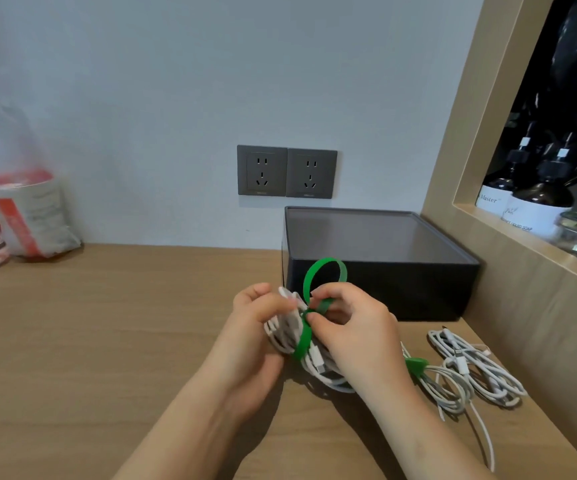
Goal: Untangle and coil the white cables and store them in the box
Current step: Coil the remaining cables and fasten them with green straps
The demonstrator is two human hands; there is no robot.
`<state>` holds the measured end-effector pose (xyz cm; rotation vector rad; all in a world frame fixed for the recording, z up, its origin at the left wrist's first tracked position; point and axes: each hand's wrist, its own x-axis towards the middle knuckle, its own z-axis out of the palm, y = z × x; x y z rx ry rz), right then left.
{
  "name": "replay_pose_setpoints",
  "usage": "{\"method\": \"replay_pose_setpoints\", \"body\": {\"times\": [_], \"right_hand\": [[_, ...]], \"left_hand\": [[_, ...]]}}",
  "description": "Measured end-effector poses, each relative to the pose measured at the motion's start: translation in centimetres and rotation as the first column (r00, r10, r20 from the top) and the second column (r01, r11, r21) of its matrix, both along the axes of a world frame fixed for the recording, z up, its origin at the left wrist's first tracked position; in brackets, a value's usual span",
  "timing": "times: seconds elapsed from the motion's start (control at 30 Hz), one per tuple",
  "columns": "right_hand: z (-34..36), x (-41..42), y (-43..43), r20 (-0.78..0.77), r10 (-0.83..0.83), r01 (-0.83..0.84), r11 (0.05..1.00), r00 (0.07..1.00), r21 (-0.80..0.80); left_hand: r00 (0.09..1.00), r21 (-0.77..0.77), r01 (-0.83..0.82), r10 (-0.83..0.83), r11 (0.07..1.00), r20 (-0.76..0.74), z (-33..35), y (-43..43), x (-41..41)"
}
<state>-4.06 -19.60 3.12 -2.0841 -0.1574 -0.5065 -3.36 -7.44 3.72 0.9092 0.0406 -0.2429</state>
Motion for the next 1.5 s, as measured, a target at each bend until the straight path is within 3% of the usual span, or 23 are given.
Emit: {"method": "replay_pose_setpoints", "body": {"times": [0.07, 0.23, 0.37, 0.57, 0.77, 0.93, 1.17, 1.23, 1.33, 1.43, 1.5], "right_hand": [[0.1, 0.3, -0.7, -0.053, -0.007, 0.013, 0.994, 0.999, 0.109], [0.7, 0.2, -1.5, -0.194, 0.061, 0.019, 0.922, 0.979, 0.387], [1.4, -0.4, -1.2, -0.201, 0.171, -0.013, 0.791, 0.965, 0.612], [1.2, -0.8, 0.2, -0.191, 0.323, -0.068, 0.645, 0.927, 0.761], [1.3, -0.8, 0.6, -0.179, 0.309, -0.114, 0.733, 0.934, 0.671], [1.2, -0.8, 0.8, -0.226, 0.334, -0.139, 0.787, 0.915, 0.601], [1.1, -1.3, 1.1, -0.233, 0.29, -0.162, 0.878, 0.928, 0.45], [1.3, -1.4, 1.1, -0.219, 0.327, -0.191, 0.857, 0.919, 0.479], [1.7, -1.5, 0.9, -0.206, 0.394, -0.184, 0.751, 0.896, 0.634], [1.6, -1.2, 0.7, -0.231, 0.363, -0.076, 0.663, 0.903, 0.745], [1.3, -0.9, 0.8, -0.248, 0.318, -0.025, 0.658, 0.915, 0.752]], "left_hand": [[0.998, -0.037, 0.04, -0.038, 0.999, 0.044, 0.2, 0.2, -0.2], [0.974, 0.155, 0.056, -0.088, 0.986, 0.21, -0.7, 0.2, -0.3], [0.958, 0.18, 0.007, -0.058, 0.984, 0.282, -0.5, -0.2, -0.3], [0.991, 0.099, -0.056, 0.043, 0.993, 0.13, -0.6, -1.5, -0.5], [0.991, 0.069, -0.115, 0.111, 0.991, 0.07, -0.6, -1.2, 0.2], [0.992, -0.067, -0.125, 0.123, 0.99, -0.033, -0.8, -0.5, 0.4], [0.997, 0.02, -0.06, 0.059, 0.998, 0.051, -1.3, 0.0, 0.0], [0.994, 0.012, -0.085, 0.084, 0.996, 0.067, -1.1, 0.0, 0.0], [0.991, -0.007, -0.089, 0.09, 0.996, 0.101, -0.8, 0.1, 0.0], [0.989, 0.05, -0.104, 0.098, 0.993, 0.115, -0.8, 0.1, 0.0], [0.987, 0.075, -0.119, 0.109, 0.99, 0.12, -0.8, 0.1, 0.1]]}}
